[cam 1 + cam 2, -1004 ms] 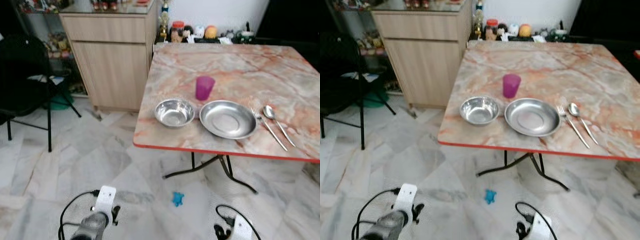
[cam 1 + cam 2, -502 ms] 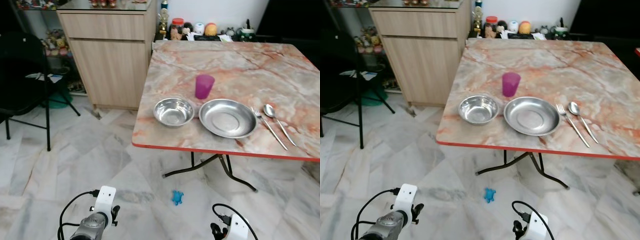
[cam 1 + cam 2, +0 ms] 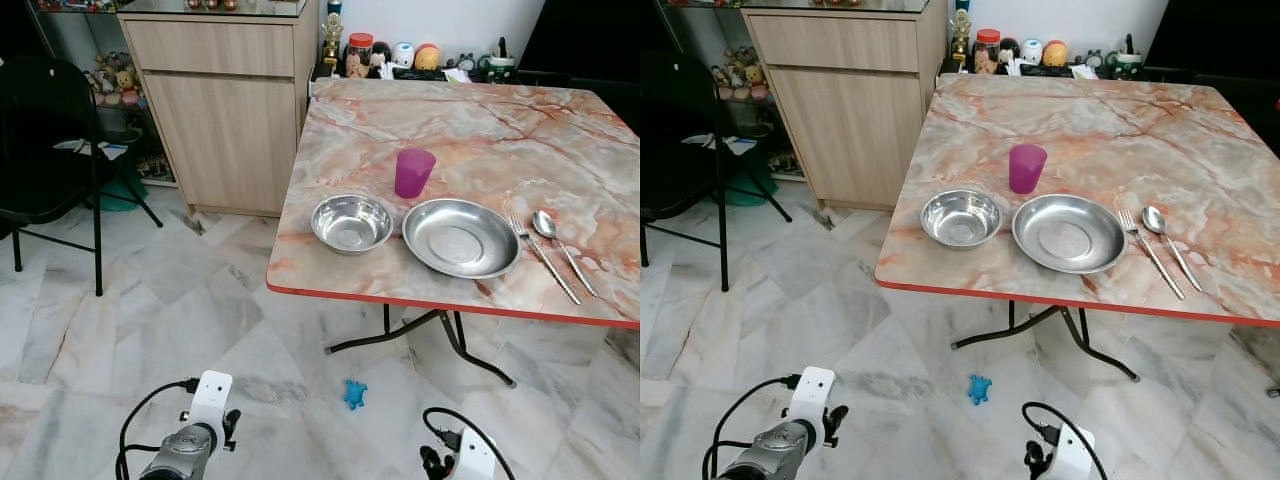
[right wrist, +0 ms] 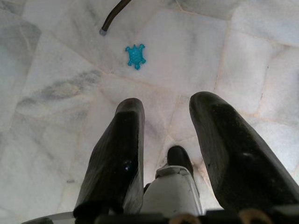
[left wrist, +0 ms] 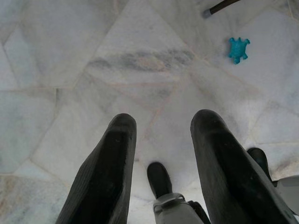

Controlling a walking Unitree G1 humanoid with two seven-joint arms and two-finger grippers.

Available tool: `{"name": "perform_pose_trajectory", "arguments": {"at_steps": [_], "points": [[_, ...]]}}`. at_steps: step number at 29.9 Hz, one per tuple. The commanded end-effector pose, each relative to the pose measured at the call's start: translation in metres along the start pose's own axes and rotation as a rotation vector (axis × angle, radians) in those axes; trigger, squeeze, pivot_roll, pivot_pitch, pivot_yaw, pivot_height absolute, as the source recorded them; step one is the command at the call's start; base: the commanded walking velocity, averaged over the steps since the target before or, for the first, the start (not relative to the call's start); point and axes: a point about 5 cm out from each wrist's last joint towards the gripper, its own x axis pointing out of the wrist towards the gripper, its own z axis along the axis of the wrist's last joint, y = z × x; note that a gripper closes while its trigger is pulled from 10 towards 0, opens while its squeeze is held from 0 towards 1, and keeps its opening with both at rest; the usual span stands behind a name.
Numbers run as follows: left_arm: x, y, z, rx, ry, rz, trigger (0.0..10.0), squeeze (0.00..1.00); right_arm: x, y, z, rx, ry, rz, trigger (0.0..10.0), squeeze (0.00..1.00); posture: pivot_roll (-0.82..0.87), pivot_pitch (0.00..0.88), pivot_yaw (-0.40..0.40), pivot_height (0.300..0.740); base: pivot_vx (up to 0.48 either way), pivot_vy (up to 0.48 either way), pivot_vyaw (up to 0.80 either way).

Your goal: Setting the table

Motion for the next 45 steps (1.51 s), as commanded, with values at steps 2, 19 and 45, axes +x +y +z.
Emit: {"name": "perform_pose_trajectory", "arguments": {"at_steps": [2,19,45], "points": [[-0.001,0.001,-0.007,0.005,0.022,0.003,10.0,0.0,-0.001,-0.001,-0.003,0.001,0.018,-0.006,10.0,0.0,-0.02,0.019,-0.014,0.74,0.0,-0.398,0.0],[-0.001,0.001,-0.007,-0.006,0.024,0.004,10.0,0.0,0.0,0.0,-0.002,-0.003,0.011,-0.004,10.0,0.0,-0.02,0.017,-0.014,0.74,0.0,-0.047,-0.17],[-0.002,0.0,-0.01,-0.015,0.03,0.004,10.0,0.0,-0.04,0.013,0.07,-0.263,-0.685,0.125,10.0,0.0,-0.03,0.03,-0.02,0.74,0.0,0.0,0.0]]}}
